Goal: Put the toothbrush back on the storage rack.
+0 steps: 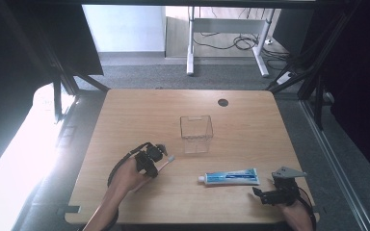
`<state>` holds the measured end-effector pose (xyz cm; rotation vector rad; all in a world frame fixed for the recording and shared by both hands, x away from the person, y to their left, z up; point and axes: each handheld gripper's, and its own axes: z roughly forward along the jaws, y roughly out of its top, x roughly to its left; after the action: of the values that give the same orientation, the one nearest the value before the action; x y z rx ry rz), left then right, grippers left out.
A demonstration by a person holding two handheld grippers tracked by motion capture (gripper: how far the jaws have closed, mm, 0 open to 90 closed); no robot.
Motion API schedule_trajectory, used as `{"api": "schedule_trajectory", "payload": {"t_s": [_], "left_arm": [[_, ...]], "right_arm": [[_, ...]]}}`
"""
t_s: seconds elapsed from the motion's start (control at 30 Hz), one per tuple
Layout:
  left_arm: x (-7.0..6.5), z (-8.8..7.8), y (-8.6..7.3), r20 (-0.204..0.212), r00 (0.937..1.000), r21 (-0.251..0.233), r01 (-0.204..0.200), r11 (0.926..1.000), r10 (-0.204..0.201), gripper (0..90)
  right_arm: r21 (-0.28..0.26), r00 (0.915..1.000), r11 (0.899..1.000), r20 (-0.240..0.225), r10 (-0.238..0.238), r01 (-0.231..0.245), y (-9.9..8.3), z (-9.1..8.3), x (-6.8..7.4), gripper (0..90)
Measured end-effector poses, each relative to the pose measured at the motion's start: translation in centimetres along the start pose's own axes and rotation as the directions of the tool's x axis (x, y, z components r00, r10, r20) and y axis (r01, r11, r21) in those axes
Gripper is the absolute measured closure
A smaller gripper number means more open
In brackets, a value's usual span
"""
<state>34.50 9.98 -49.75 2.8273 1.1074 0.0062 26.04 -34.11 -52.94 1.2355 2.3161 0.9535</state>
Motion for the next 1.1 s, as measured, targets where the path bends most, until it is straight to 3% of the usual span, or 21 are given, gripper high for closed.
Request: {"api": "schedule_trajectory", "payload": {"t_s": [0.43, 0.63, 0.8, 1.1], "left_arm": [[0.1, 0.2, 0.9, 0.011, 0.9999, 0.052, 0.001, 0.9986, -0.001, 79.1], [0.2, -0.2, 0.7, 0.036, 0.9992, -0.003, 0.018, 0.9998, -0.018, 79.3], [0.3, -0.8, 0.3, 0.047, 0.9989, -0.031, 0.002, 0.9995, 0.000, 79.3], [0.5, -2.0, -0.2, 0.077, 0.9970, -0.100, 0.013, 0.9949, -0.005, 79.3]], "right_arm": [[0.002, 1.0000, 1.000, -0.001, 0.000, 0.000, 0.0, 0.0, 0.0, 0.4], [0.003, 1.0000, 1.000, -0.002, 0.002, -0.002, 0.0, 0.1, 0.0, 0.5], [0.002, 1.0000, 1.000, -0.003, 0.000, 0.000, 0.0, 0.1, 0.0, 0.5], [-0.001, 1.0000, 1.000, -0.003, 0.001, -0.001, 0.0, 0.1, 0.0, 0.5]]}}
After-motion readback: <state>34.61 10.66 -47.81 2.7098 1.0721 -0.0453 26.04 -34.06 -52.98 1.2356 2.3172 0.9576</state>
